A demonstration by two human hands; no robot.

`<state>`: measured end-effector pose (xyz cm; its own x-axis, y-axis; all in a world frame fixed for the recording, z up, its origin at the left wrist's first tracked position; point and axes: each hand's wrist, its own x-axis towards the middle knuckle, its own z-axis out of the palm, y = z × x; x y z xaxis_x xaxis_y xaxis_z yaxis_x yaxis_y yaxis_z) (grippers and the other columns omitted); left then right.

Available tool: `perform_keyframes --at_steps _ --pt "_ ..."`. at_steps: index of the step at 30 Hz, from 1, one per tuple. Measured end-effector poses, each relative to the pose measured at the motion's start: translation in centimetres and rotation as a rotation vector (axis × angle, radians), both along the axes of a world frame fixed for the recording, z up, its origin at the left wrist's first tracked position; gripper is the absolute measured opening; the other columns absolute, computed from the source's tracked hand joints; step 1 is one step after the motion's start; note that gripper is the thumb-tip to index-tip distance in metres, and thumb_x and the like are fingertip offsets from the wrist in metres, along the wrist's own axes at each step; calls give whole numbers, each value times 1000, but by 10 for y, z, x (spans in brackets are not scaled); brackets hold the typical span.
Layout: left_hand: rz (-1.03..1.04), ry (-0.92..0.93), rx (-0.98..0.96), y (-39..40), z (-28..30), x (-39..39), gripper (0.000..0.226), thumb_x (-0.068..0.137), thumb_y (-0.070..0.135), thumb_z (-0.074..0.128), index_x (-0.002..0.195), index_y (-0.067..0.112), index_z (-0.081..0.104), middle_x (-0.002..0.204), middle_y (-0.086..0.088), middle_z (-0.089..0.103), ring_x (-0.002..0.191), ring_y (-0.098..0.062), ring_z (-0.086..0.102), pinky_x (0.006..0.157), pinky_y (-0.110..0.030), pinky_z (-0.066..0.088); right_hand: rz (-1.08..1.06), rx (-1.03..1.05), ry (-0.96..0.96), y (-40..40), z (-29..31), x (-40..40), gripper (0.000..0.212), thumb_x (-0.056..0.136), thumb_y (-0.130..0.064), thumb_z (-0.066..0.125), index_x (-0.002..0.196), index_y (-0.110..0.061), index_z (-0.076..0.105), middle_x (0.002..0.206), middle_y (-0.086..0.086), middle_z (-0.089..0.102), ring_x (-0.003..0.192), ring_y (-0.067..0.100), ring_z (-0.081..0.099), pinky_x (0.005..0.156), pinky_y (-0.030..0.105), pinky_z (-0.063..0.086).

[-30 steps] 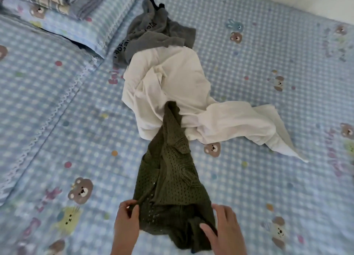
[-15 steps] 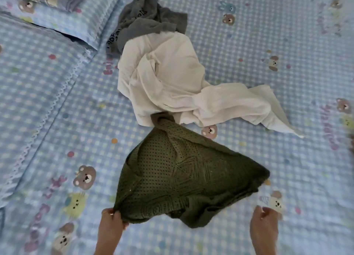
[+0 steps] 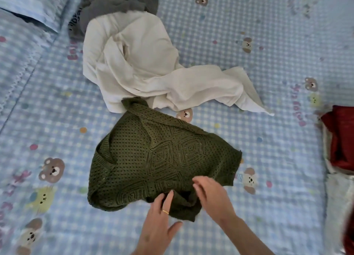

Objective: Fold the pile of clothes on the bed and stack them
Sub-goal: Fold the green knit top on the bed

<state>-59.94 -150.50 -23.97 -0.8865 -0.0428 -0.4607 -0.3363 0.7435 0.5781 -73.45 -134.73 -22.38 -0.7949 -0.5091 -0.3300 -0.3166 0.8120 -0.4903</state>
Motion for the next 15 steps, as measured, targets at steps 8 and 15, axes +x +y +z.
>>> perform_keyframes --at_steps 8,15 --pt "-15 -132 -264 45 -12 -34 70 92 10 45 149 31 10 131 -1 32 114 -21 46 94 -28 39 276 517 117 95 -28 -79 52 88 -3 46 136 -23 42 141 7 40 129 29 38 99 36 35" --pt "353 66 56 18 56 4 37 97 16 45 132 24 51 122 5 51 112 -14 55 91 -21 41 -32 -20 -81 140 22 -73 22 91 -14 49 107 -28 52 113 -15 58 114 -3 48 104 34 34"
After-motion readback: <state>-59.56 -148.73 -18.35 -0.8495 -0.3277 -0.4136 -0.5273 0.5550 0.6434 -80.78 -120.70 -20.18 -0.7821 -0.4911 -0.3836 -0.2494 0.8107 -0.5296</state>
